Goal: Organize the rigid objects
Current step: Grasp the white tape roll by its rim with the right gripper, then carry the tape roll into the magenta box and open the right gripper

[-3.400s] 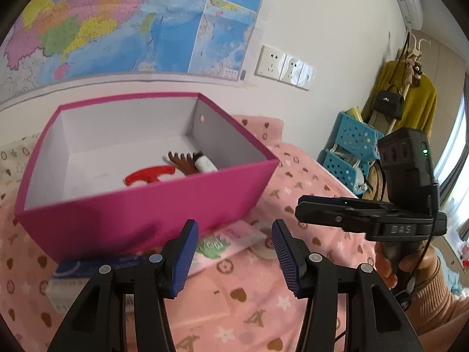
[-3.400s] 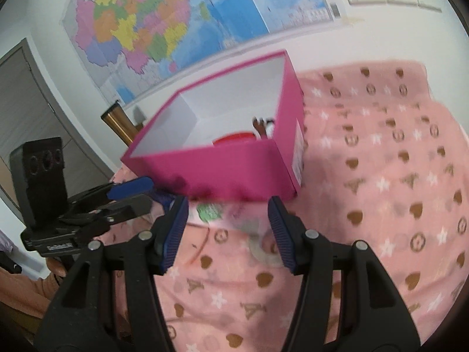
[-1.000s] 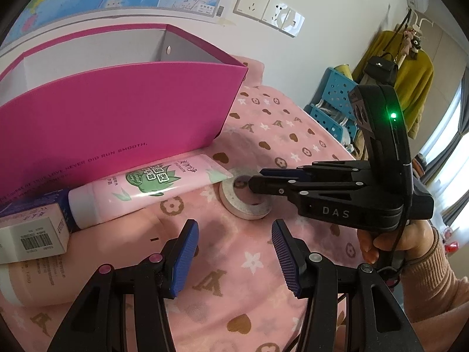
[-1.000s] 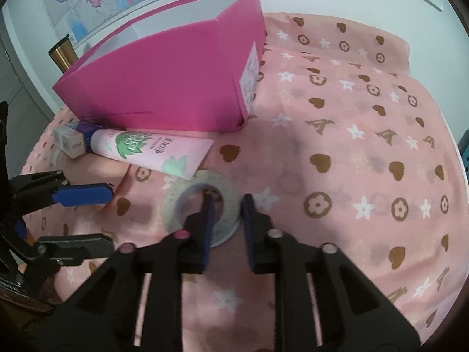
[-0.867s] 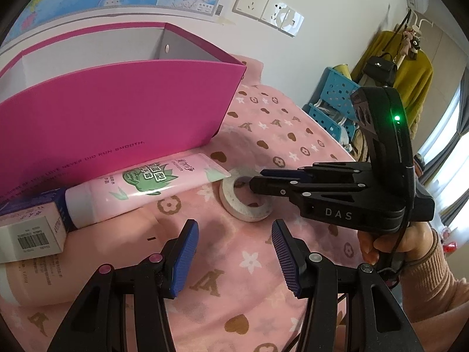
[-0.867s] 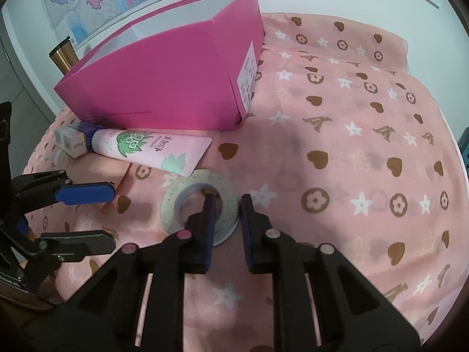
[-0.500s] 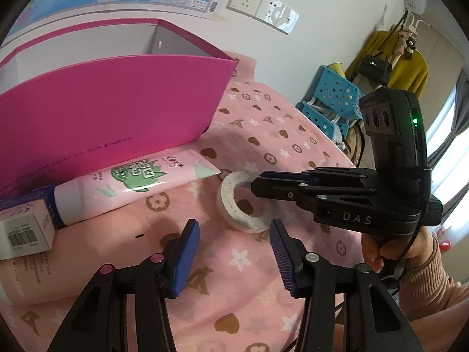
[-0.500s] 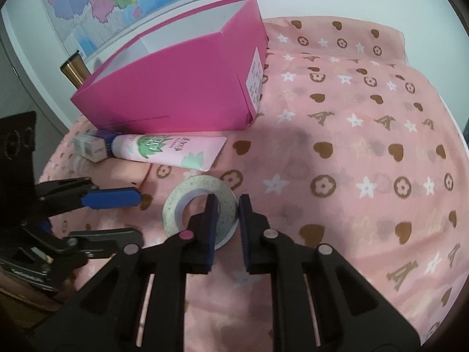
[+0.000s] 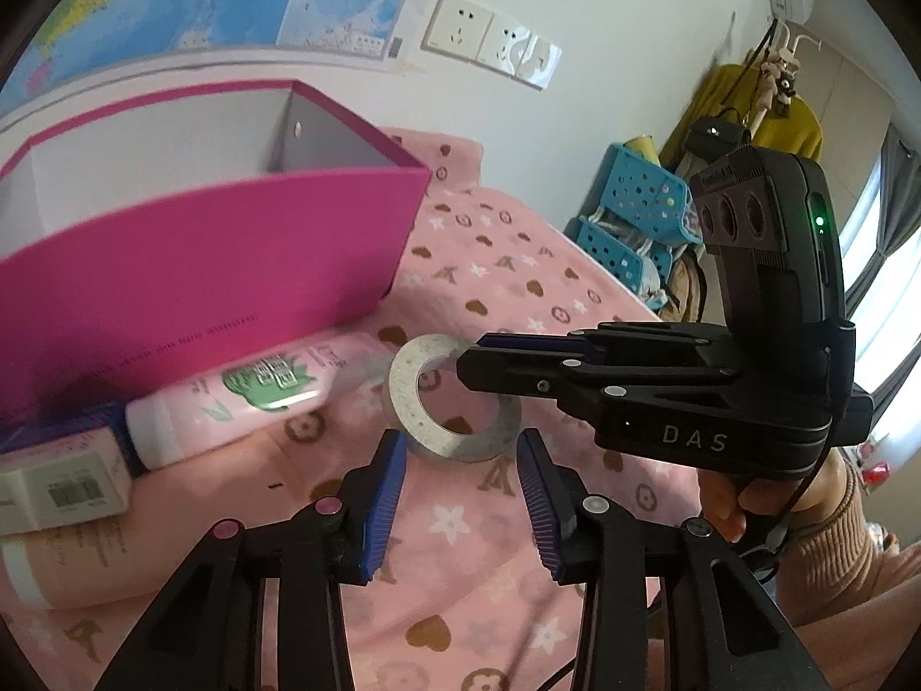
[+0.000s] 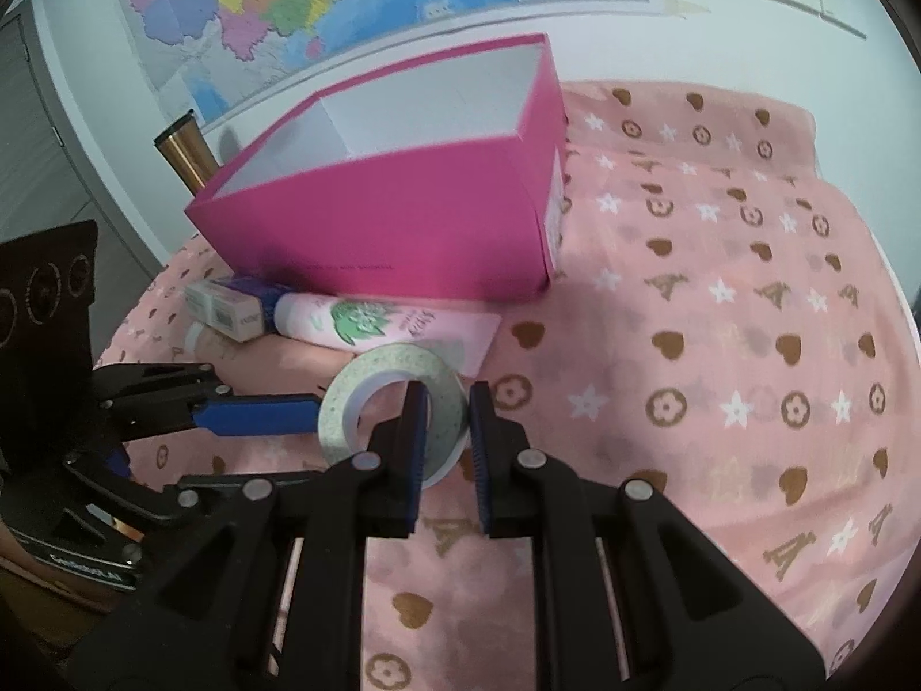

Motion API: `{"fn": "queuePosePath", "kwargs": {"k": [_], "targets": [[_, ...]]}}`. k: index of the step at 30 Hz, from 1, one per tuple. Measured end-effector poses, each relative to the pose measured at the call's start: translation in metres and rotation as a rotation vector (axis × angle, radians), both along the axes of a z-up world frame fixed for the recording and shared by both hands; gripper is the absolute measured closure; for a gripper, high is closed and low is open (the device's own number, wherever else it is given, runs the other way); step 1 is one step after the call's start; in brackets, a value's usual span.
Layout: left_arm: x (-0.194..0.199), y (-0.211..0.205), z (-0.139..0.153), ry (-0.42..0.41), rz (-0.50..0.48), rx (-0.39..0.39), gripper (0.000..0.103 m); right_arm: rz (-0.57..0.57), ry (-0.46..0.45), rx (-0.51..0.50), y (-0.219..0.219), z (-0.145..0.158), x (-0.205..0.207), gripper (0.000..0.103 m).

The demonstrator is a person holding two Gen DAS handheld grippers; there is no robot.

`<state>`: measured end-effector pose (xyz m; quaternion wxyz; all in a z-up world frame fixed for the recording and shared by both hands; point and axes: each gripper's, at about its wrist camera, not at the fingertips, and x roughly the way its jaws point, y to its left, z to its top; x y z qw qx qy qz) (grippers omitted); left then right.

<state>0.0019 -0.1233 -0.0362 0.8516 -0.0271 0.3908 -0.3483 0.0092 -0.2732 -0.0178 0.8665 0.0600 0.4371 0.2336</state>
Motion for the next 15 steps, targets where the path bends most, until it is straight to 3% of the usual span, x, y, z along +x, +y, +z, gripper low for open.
{"fn": "queuePosePath", "kwargs": {"k": [15], "targets": [[0.009,0.015,0.034,-0.097,0.060,-0.011,0.063,0.051,-0.115,-0.003,0.018,0.039,0.017,0.087]]}}
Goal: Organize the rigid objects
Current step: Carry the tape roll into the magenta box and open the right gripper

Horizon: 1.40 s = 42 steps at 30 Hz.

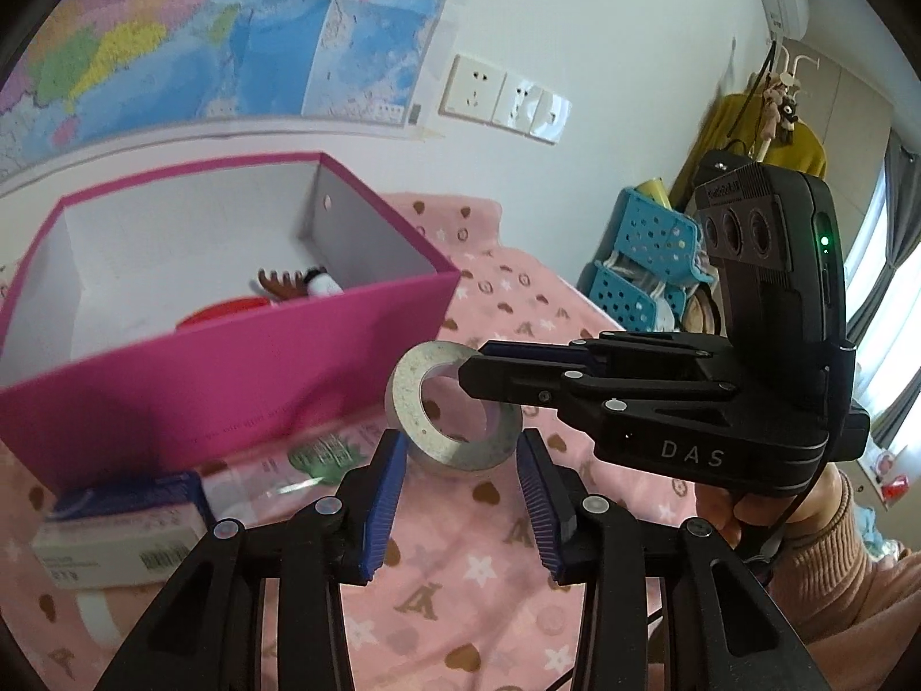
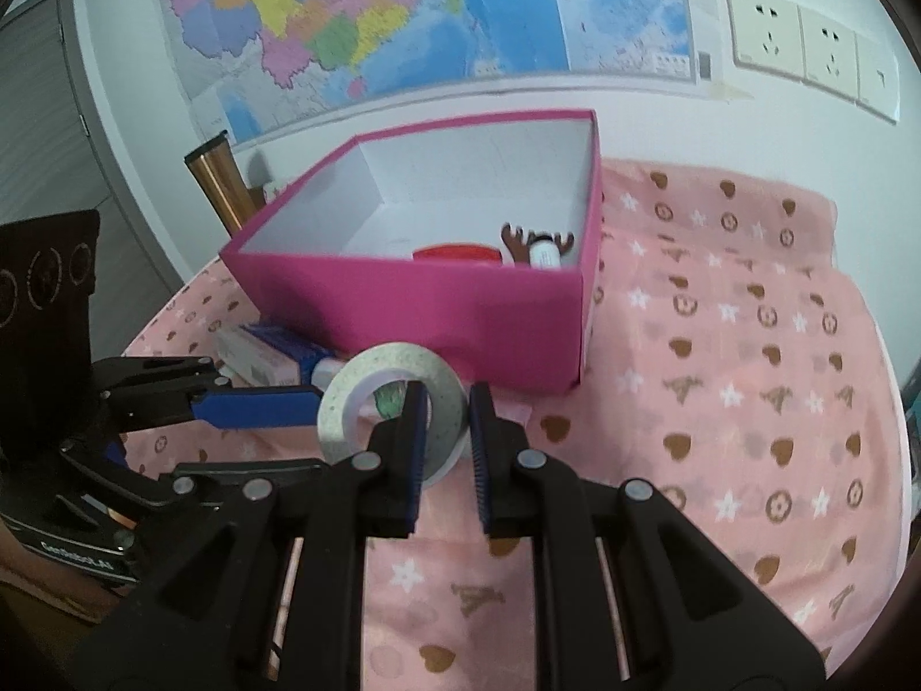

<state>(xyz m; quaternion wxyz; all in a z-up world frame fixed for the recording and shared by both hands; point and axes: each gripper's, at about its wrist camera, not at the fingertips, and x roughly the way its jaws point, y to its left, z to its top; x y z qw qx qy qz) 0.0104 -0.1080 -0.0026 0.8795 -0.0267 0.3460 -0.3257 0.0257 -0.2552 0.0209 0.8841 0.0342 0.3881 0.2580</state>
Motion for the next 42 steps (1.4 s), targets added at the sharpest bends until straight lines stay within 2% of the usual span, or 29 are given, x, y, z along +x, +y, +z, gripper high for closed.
{"fn": "queuePosePath", "kwargs": {"k": [10,22,33,42], "targets": [[0.019,0.011,0.024,-0.064,0.035,0.013,0.063,0.024,-0.067,-0.007,0.010,0.025,0.024,0.087],[0.061,0.022,0.036,-0.047,0.069,-0.012,0.063,0.031,-0.079,-0.003,0.018,0.038,0.064,0.087],[0.093,0.029,0.033,-0.018,0.110,-0.014,0.063,0.017,-0.049,-0.002,0.023,0.031,0.098,0.087],[0.116,0.030,0.017,0.053,0.124,-0.017,0.063,-0.005,0.015,-0.014,0.026,0.010,0.115,0.087]]}}
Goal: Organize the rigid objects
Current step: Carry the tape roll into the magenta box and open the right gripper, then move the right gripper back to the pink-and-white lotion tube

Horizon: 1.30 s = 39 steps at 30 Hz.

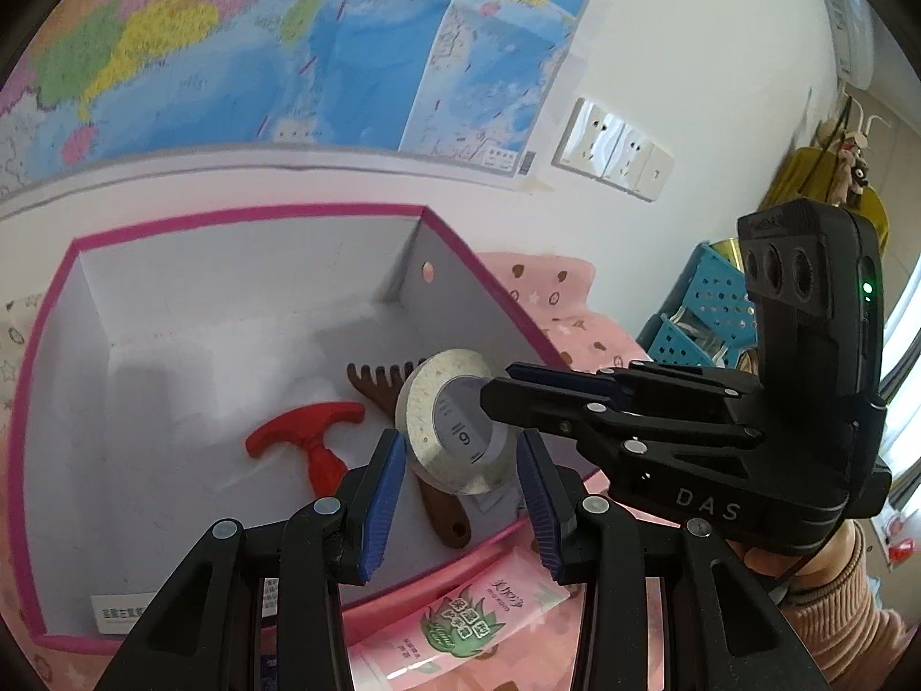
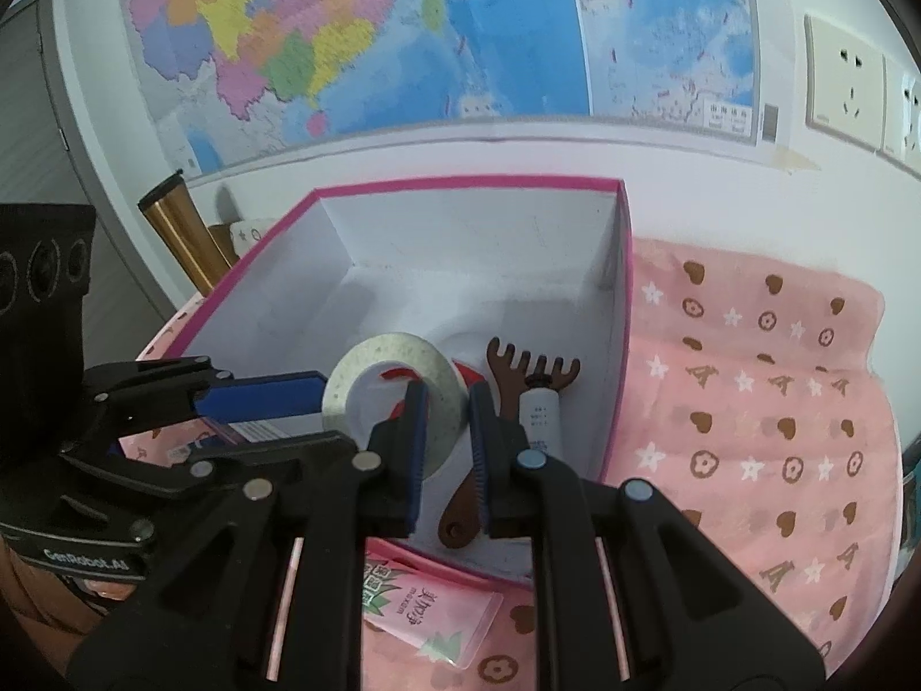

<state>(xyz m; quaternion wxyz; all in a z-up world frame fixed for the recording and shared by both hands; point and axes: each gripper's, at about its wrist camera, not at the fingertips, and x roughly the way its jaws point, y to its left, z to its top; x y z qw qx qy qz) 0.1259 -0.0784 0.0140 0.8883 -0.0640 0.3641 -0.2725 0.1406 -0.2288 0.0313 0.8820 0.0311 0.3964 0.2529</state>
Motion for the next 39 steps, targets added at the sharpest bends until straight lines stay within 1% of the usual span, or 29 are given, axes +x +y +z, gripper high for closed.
{"fn": "queuePosePath", "kwargs": {"k": [7,11,13,17,19,20,21,22,24,27,30,33,36,38,39], "targets": [[0.008,0.000,-0.012,0.040,0.004,0.005,0.063,0.009,0.024,-0.017,0.002,-0.006,0.001,0.084],[0.011,-0.001,-0.014,0.052,0.010,0.008,0.063,0.000,0.037,-0.027,0.003,-0.008,0.002,0.084],[0.012,-0.001,-0.014,0.046,0.020,0.017,0.063,-0.013,0.036,-0.039,0.002,-0.009,0.001,0.081],[0.001,0.002,-0.010,0.005,0.036,0.040,0.061,-0.021,0.019,-0.030,-0.001,-0.005,-0.005,0.076],[-0.005,0.006,-0.008,-0.017,0.044,0.046,0.059,-0.025,0.000,-0.018,-0.005,-0.001,-0.012,0.070],[-0.009,0.008,-0.006,-0.032,0.049,0.049,0.058,-0.026,-0.005,-0.012,-0.006,0.001,-0.015,0.069],[-0.014,0.011,-0.005,-0.050,0.057,0.055,0.054,-0.026,-0.011,-0.002,-0.008,0.002,-0.019,0.066],[-0.017,0.013,-0.003,-0.062,0.063,0.058,0.053,-0.027,-0.018,0.013,-0.011,0.004,-0.024,0.063],[-0.027,0.020,0.000,-0.090,0.074,0.062,0.052,-0.031,-0.025,0.036,-0.017,0.006,-0.035,0.060],[-0.043,0.032,0.005,-0.124,0.088,0.054,0.049,-0.038,-0.026,0.061,-0.023,0.006,-0.049,0.059],[-0.058,0.042,0.007,-0.150,0.101,0.057,0.048,-0.050,-0.035,0.081,-0.029,0.007,-0.060,0.059],[-0.073,0.051,0.005,-0.165,0.111,0.068,0.048,-0.049,-0.029,0.091,-0.032,0.002,-0.072,0.056],[-0.082,0.056,0.000,-0.165,0.127,0.086,0.047,-0.045,0.000,0.089,-0.033,-0.009,-0.081,0.054],[-0.087,0.060,-0.006,-0.153,0.145,0.088,0.047,-0.048,0.037,0.094,-0.033,-0.021,-0.085,0.053],[-0.088,0.064,-0.011,-0.132,0.147,0.077,0.047,-0.049,0.051,0.099,-0.033,-0.026,-0.087,0.053]]}}
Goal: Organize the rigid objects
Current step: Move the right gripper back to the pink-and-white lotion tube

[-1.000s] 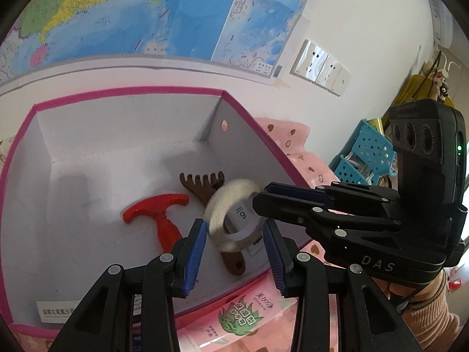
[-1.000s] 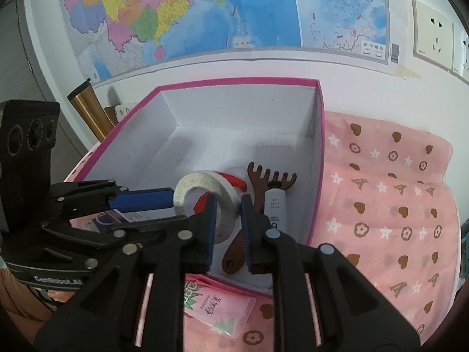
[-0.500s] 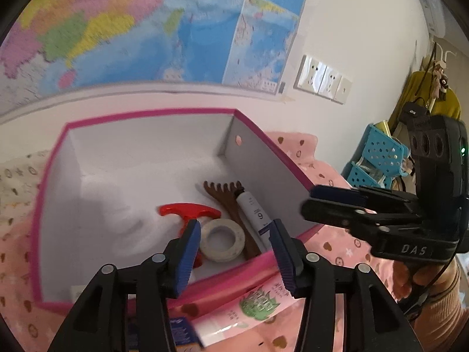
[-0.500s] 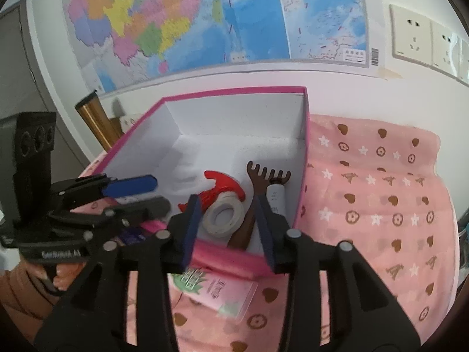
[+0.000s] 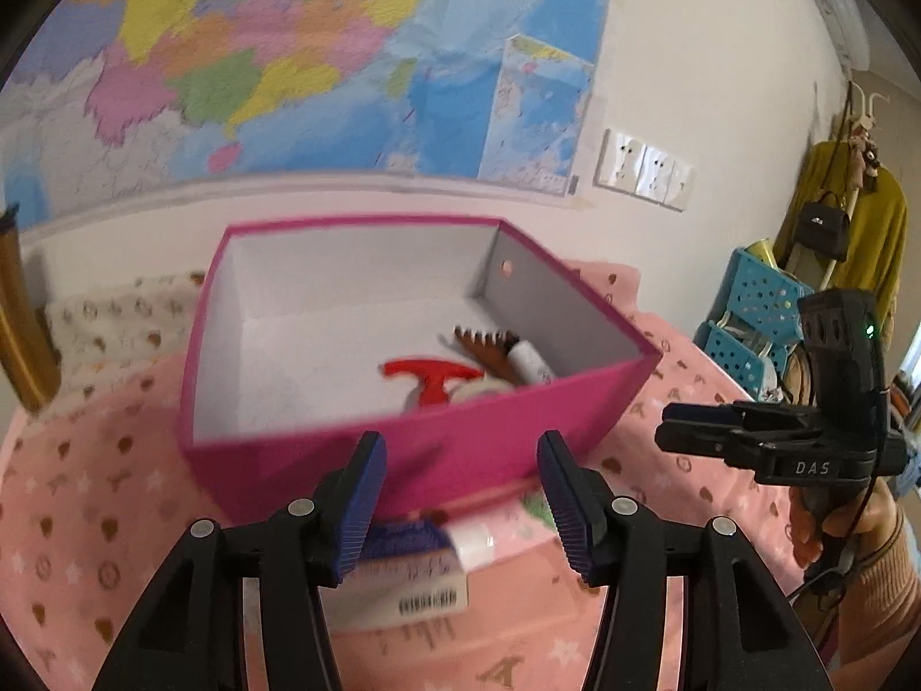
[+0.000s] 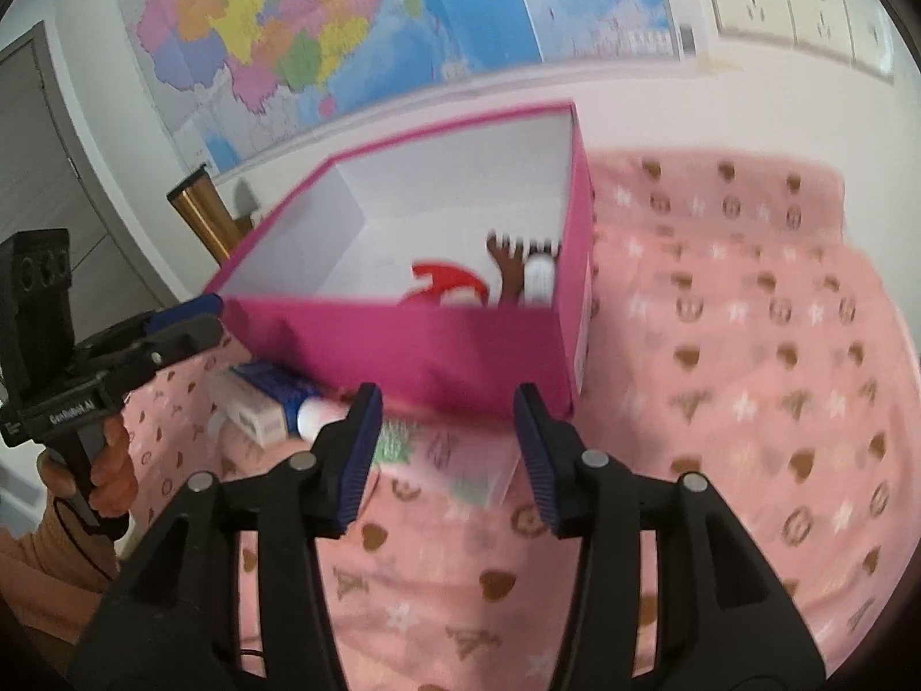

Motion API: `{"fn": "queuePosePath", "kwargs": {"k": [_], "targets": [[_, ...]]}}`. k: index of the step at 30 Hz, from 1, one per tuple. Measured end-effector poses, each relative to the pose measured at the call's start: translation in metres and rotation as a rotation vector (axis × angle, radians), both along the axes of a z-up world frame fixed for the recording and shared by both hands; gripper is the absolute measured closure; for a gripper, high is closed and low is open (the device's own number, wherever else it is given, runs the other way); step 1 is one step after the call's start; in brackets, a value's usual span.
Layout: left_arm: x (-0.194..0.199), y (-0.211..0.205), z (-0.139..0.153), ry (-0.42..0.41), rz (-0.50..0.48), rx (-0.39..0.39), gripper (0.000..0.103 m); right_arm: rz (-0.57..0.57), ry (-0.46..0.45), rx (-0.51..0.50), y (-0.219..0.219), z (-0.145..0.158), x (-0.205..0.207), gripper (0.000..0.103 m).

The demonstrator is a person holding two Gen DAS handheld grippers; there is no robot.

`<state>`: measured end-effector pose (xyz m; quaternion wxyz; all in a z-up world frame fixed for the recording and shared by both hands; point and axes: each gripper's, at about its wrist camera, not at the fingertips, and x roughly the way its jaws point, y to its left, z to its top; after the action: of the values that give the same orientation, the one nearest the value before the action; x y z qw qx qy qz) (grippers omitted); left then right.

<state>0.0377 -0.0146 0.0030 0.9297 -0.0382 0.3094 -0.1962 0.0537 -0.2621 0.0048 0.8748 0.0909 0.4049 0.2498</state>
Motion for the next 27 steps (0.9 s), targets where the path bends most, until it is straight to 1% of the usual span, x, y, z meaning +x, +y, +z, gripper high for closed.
{"fn": "queuePosePath", "kwargs": {"k": [5,8,10,14,20,22,25,27], "targets": [[-0.008,0.002,-0.017,0.044,0.001,-0.004,0.047,-0.013,0.075,0.015,0.001,-0.028,-0.005,0.053],[-0.016,-0.006,-0.024,0.055,-0.027,0.010,0.047,-0.019,0.110,0.027,-0.001,-0.040,-0.007,0.053],[-0.020,-0.012,-0.028,0.061,-0.052,0.016,0.047,-0.025,0.135,0.033,-0.001,-0.048,-0.008,0.051],[-0.022,-0.021,-0.034,0.080,-0.092,-0.004,0.047,-0.029,0.153,0.033,-0.001,-0.055,-0.011,0.050],[-0.022,-0.041,-0.043,0.113,-0.157,-0.004,0.047,-0.041,0.167,0.046,-0.005,-0.060,-0.011,0.050],[-0.018,-0.044,-0.048,0.129,-0.153,0.007,0.047,-0.044,0.173,0.050,-0.005,-0.062,-0.011,0.050],[-0.011,-0.040,-0.054,0.159,-0.112,0.020,0.048,-0.042,0.175,0.052,-0.005,-0.062,-0.012,0.050],[-0.008,-0.035,-0.057,0.173,-0.092,0.008,0.048,-0.040,0.173,0.054,-0.005,-0.062,-0.011,0.050]]}}
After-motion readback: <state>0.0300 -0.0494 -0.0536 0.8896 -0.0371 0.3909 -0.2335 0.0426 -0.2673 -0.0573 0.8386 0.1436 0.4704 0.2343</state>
